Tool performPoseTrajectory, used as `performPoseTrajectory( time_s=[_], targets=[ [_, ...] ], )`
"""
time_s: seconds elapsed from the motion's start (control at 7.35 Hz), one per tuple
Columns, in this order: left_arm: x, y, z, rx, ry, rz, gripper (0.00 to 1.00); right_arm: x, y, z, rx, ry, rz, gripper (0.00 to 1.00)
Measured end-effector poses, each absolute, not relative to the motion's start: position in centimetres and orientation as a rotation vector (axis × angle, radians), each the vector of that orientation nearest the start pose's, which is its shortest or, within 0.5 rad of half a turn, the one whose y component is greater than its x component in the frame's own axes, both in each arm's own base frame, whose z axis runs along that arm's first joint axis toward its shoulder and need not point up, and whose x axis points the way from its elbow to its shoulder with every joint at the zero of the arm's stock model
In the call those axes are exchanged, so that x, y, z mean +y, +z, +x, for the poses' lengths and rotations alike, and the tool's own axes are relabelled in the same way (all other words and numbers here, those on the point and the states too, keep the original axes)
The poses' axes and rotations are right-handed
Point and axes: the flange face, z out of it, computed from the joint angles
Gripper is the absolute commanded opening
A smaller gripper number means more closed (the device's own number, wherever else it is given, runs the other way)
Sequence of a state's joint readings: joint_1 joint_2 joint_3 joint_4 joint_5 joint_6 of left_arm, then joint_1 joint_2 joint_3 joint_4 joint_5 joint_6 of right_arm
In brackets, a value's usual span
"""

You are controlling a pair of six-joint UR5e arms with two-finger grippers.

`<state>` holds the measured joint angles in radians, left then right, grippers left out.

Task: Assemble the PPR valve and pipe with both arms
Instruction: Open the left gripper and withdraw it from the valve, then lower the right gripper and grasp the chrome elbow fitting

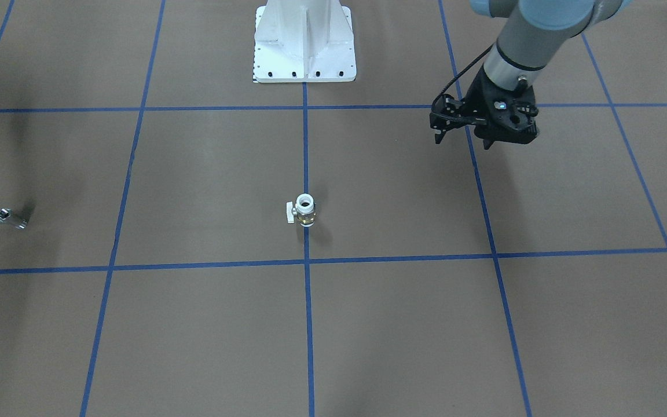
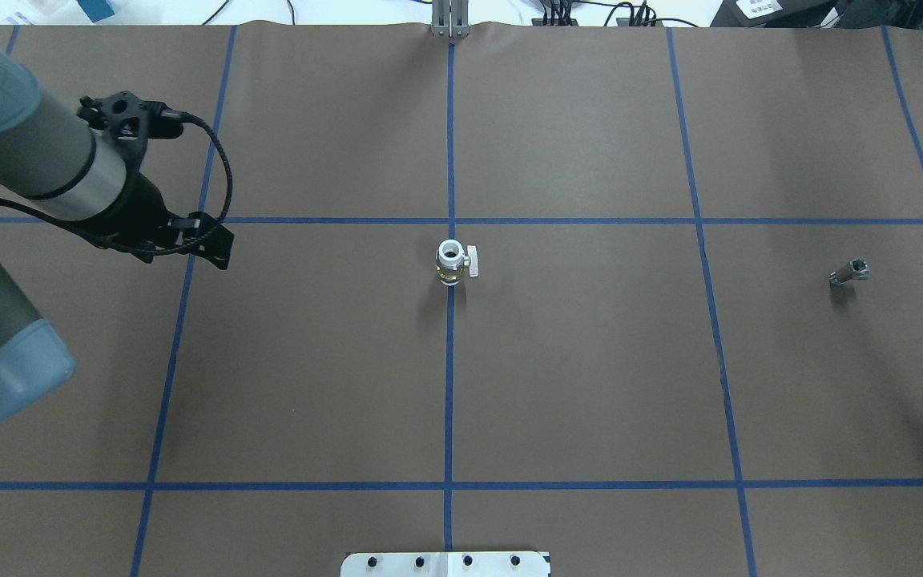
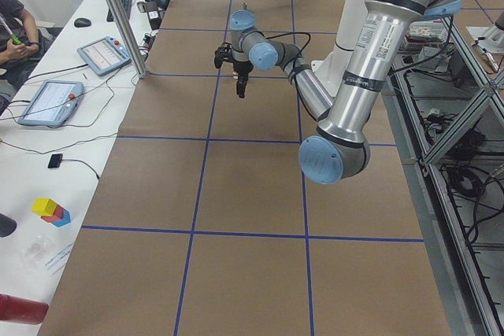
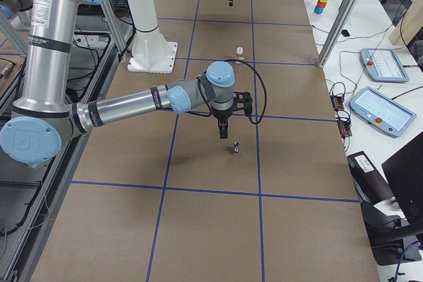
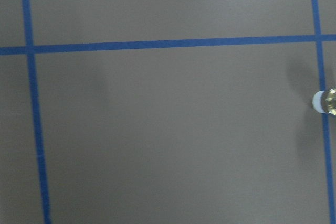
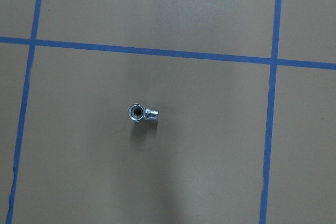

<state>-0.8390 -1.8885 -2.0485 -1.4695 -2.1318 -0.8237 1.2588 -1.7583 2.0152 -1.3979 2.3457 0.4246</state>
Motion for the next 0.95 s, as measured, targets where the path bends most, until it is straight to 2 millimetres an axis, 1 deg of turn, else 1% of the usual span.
performPoseTrajectory(
  time_s=[0.27, 0.41, 0.68, 0.82, 0.95],
  targets=[
    [-45.8, 32.3, 26.2, 0.827, 0.160, 0.114, 0.99, -42.2, 51.9, -8.6, -0.839, -0.068, 0.104, 0.99],
    [-46.0, 33.6, 24.9, 0.816, 0.177, 0.119, 0.99, -42.3, 52.6, -9.3, -0.817, -0.063, 0.093, 0.99],
    [-46.2, 34.3, 24.1, 0.809, 0.185, 0.121, 0.99, -43.1, 54.1, -11.0, -0.794, -0.055, 0.070, 0.99],
    [-46.2, 34.4, 24.0, 0.807, 0.185, 0.120, 0.99, -44.0, 54.4, -12.3, -0.788, -0.068, 0.069, 0.98],
    [-46.2, 34.5, 24.0, 0.807, 0.185, 0.120, 0.99, -45.6, 54.2, -14.1, -0.784, -0.082, 0.074, 0.98]
  ],
)
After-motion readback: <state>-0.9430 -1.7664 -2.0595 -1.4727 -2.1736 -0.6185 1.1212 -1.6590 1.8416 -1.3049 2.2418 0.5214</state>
